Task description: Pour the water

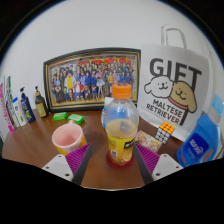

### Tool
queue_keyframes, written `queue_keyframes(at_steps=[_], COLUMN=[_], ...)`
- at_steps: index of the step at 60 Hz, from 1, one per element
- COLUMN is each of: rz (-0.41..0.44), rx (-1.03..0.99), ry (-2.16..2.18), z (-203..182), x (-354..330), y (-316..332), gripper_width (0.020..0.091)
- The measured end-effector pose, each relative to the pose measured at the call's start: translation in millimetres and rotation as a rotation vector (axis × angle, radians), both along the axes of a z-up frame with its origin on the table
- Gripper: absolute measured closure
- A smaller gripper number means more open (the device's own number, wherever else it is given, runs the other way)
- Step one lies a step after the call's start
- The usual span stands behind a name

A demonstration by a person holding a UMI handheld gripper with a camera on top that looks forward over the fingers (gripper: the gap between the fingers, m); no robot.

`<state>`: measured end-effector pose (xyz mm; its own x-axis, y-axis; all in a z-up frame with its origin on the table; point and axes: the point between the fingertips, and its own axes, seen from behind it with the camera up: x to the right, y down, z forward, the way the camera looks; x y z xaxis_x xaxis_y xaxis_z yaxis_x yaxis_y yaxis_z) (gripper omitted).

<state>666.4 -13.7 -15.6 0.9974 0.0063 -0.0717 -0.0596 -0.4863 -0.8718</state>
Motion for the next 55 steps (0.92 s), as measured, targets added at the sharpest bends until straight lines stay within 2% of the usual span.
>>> queue_keyframes(at_steps=[19,33,38,55], rz=[-0.086,-0.091,-0.097,-0.134], rx=[-0.042,-0.007,0.001,-0.014], ry=[-0.06,-0.089,-0.094,-0.081], z=[104.1,174.0,188.8,197.7], x=[-74.6,-130.4,-140.7,-154.6], y=[-167.2,-272.8,-294.2,-321.6], gripper_width=[0.0257,0.0252,0.0253,0.0254])
